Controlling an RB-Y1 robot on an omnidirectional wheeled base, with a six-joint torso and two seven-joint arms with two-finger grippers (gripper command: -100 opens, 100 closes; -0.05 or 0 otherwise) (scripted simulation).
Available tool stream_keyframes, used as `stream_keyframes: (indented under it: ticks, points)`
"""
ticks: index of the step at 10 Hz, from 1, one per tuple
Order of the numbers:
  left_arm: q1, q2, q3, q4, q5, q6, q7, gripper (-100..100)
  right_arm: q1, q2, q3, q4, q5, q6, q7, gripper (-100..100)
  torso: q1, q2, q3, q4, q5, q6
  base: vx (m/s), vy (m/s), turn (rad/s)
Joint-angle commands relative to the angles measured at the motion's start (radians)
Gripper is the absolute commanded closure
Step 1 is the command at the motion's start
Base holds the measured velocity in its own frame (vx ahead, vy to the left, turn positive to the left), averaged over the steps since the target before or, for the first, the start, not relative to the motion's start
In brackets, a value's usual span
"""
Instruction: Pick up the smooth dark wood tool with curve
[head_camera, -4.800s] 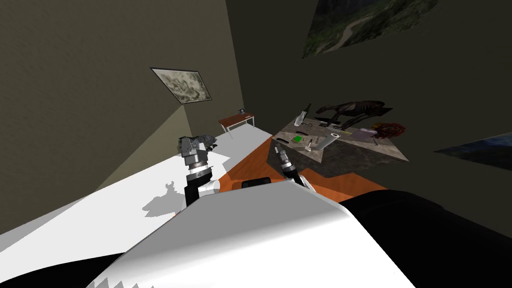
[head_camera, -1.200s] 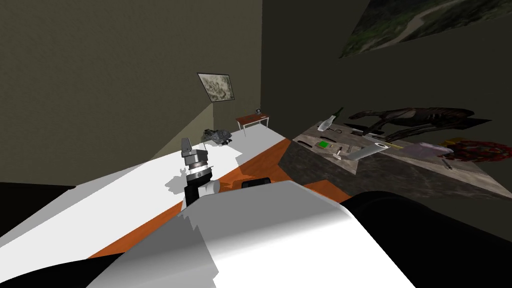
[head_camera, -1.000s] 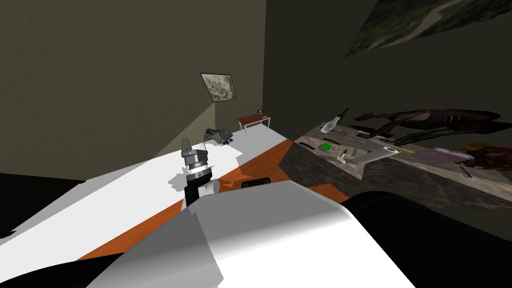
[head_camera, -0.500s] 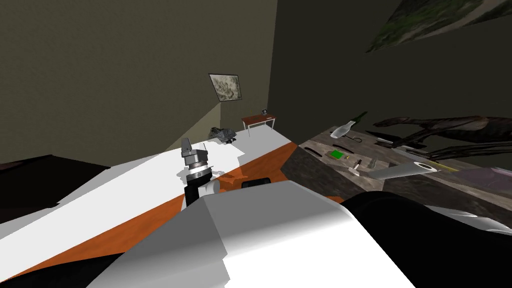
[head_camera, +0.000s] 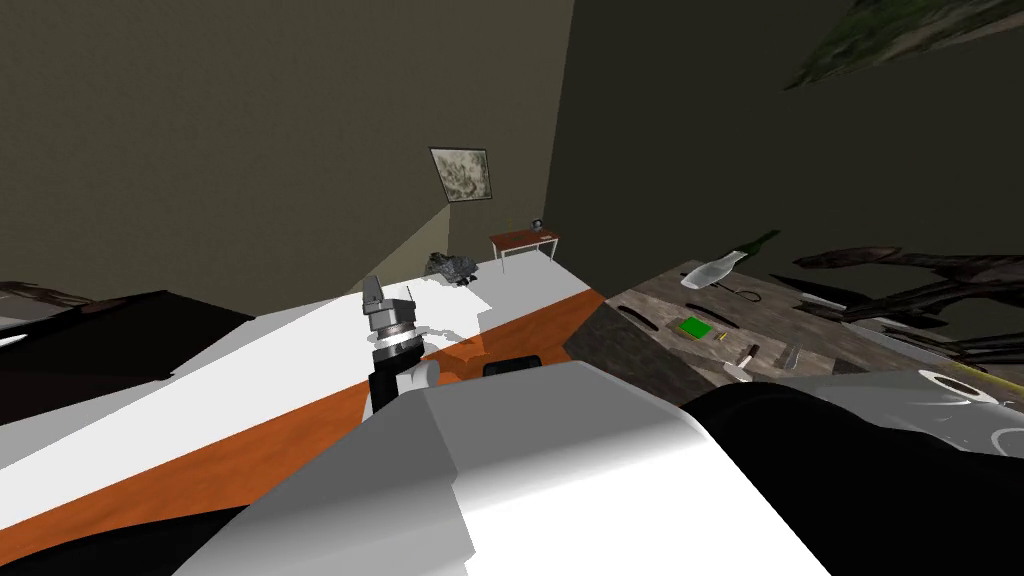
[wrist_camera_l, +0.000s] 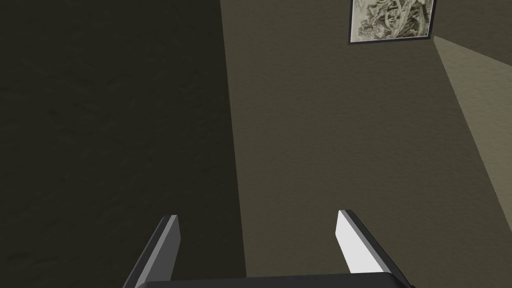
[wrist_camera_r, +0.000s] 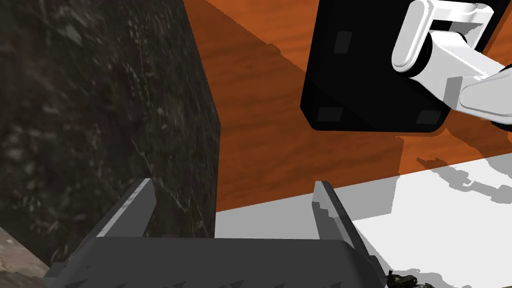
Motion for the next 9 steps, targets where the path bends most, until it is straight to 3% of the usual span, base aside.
stream_keyframes:
  ticks: [1,2,3,6,8,9]
  points:
    - [0.0,0.0,0.0,0.0,0.0,0.0,0.0,0,0.008,-0.048,-0.003,0.0,0.011,0.006,0.004,-100,0.0,0.0,0.0,0.0,0.0,0.0,0.083,-0.112,0.219]
    - [0.0,0.0,0.0,0.0,0.0,0.0,0.0,0,0.008,-0.048,-0.003,0.0,0.011,0.006,0.004,-100,-0.001,-0.001,0.0,0.0,0.0,-0.001,0.063,-0.109,0.117]
    - [0.0,0.0,0.0,0.0,0.0,0.0,0.0,0,0.003,-0.076,-0.002,0.006,0.025,0.003,0.002,-100,0.0,0.001,0.0,0.0,0.0,0.0,0.075,-0.141,0.174]
    - [0.0,0.0,0.0,0.0,0.0,0.0,0.0,0,-0.017,-0.125,-0.004,0.007,0.06,-0.005,-0.003,-100,-0.006,-0.007,-0.004,-0.001,-0.002,-0.001,0.157,-0.188,0.315]
    - [0.0,0.0,0.0,0.0,0.0,0.0,0.0,0,-0.04,-0.127,-0.011,-0.017,0.077,-0.013,-0.005,-100,-0.005,-0.012,-0.007,-0.003,-0.002,-0.002,0.224,-0.179,0.332]
    - [0.0,0.0,0.0,0.0,0.0,0.0,0.0,0,-0.045,-0.122,-0.007,-0.002,0.084,-0.016,-0.012,-100,-0.004,-0.012,-0.007,-0.003,-0.002,-0.001,0.077,-0.073,0.053]
